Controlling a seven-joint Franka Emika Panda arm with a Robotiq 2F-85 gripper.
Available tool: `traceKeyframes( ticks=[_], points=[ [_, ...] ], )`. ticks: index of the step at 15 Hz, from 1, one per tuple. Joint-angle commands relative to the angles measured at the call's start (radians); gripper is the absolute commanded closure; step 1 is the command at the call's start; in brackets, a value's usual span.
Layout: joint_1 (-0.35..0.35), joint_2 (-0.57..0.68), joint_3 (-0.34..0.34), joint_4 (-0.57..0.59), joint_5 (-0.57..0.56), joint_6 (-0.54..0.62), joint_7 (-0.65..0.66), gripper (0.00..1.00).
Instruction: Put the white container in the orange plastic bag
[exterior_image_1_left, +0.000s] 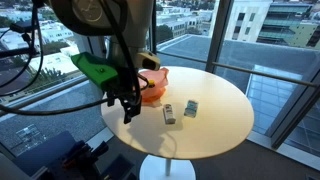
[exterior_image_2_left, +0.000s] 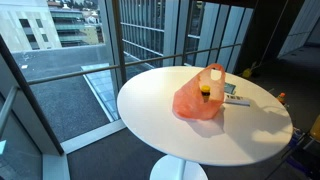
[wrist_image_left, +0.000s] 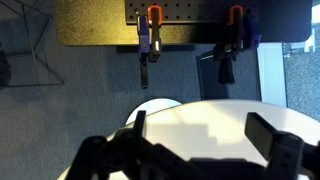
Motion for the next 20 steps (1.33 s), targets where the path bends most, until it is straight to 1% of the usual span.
traceKeyframes(
  ticks=[1,5,8,11,16,20],
  points=[
    [-0.010,0.001,0.009,0.002,0.004,-0.002,-0.004,0.00],
    [-0.009,0.006,0.008,0.008,0.005,0.003,-0.006,0.00],
    [-0.006,0.013,0.015,0.013,-0.014,0.106,-0.016,0.00],
    [0.001,0.048,0.021,0.029,-0.014,0.210,-0.025,0.00],
    [0.020,0.175,0.031,0.079,-0.032,0.381,-0.089,0.00],
    [0.033,0.320,0.035,0.166,-0.064,0.465,-0.191,0.00]
  ],
)
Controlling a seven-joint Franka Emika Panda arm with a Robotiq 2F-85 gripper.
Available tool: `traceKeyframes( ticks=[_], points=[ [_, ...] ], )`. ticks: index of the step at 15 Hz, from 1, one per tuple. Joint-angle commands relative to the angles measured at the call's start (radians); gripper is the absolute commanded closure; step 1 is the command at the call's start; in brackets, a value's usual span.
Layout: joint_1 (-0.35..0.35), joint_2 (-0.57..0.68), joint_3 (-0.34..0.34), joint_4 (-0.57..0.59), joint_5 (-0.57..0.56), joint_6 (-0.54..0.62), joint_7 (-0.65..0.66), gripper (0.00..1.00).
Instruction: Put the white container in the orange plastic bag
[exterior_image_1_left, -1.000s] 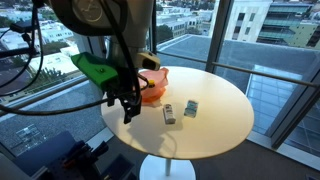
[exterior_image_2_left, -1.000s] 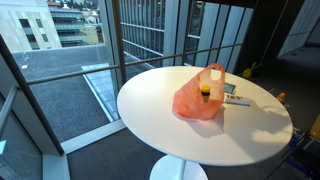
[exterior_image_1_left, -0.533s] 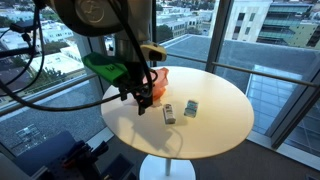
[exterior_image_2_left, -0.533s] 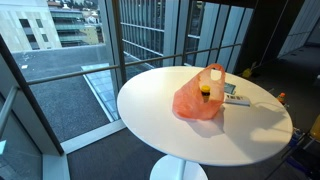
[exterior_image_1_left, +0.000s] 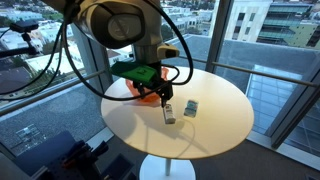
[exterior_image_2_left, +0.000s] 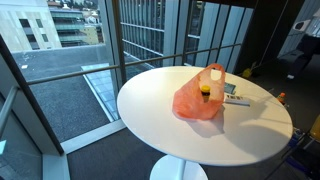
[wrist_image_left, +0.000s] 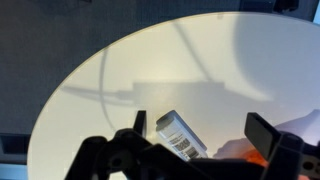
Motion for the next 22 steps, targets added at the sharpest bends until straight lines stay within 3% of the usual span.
traceKeyframes(
  ticks=[1,5,6,13,22],
  points=[
    [0.013,0.155,0.002,0.118,-0.022,0.039,-0.118,0.00],
    [0.012,0.271,0.020,0.202,-0.021,0.055,-0.210,0.00],
    [0.004,0.213,0.023,0.144,-0.008,0.055,-0.173,0.00],
    [0.000,0.233,0.028,0.153,-0.009,0.055,-0.175,0.00],
    [-0.003,0.344,0.047,0.192,0.103,0.100,-0.420,0.00]
  ],
)
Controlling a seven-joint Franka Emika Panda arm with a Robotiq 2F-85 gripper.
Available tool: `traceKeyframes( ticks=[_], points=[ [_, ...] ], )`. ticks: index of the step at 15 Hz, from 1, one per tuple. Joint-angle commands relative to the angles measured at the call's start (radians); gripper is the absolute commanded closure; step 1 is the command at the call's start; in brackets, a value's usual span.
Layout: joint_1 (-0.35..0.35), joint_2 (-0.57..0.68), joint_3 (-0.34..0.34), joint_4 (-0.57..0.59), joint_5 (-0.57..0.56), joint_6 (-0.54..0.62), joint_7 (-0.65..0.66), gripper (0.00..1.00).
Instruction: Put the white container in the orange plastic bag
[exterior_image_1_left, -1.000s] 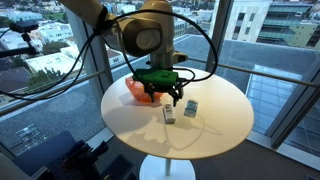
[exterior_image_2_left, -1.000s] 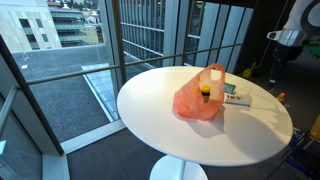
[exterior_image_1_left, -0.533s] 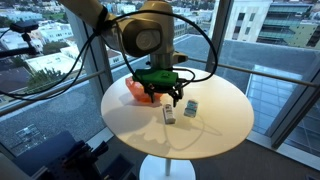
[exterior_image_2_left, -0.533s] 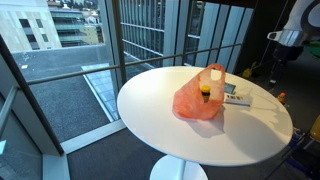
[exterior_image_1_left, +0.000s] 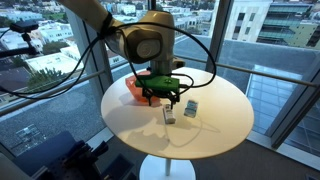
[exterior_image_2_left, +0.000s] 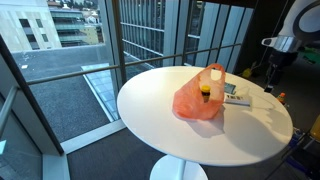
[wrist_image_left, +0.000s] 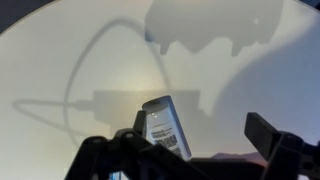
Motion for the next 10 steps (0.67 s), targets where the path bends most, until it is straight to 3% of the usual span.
traceKeyframes(
  ticks=[1,10],
  points=[
    [-0.021,0.073,0.024,0.045,0.044,0.022,-0.121,0.00],
    [-0.055,0.253,0.087,0.159,0.028,0.108,-0.267,0.00]
  ],
)
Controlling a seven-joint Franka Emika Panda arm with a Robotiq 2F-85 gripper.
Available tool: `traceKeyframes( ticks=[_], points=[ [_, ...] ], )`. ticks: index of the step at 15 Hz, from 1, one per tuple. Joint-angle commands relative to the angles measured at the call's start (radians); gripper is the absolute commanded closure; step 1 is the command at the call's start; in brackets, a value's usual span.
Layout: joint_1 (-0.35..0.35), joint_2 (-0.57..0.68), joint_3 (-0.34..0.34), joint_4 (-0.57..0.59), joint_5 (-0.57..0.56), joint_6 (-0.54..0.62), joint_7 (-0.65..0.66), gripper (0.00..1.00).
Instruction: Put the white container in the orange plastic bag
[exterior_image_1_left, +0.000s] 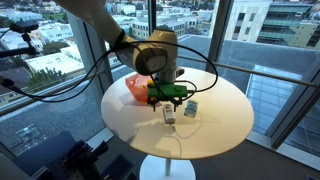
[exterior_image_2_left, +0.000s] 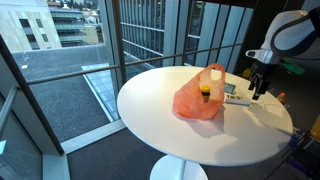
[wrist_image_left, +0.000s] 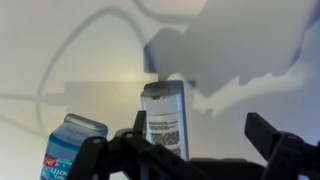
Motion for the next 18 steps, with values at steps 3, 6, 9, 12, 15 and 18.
traceKeyframes(
  ticks=[3,6,9,12,15,18],
  points=[
    [-0.042,0.119,0.052,0.116,-0.006,0.017,-0.063,0.00],
    [-0.050,0.161,0.067,0.153,-0.013,0.020,-0.066,0.00],
    [-0.056,0.190,0.073,0.180,-0.021,0.016,-0.060,0.00],
    [-0.063,0.203,0.073,0.190,-0.031,0.019,-0.052,0.00],
    [-0.073,0.202,0.073,0.183,-0.028,0.026,-0.049,0.00],
    [-0.081,0.202,0.070,0.176,-0.026,0.029,-0.042,0.00]
  ],
)
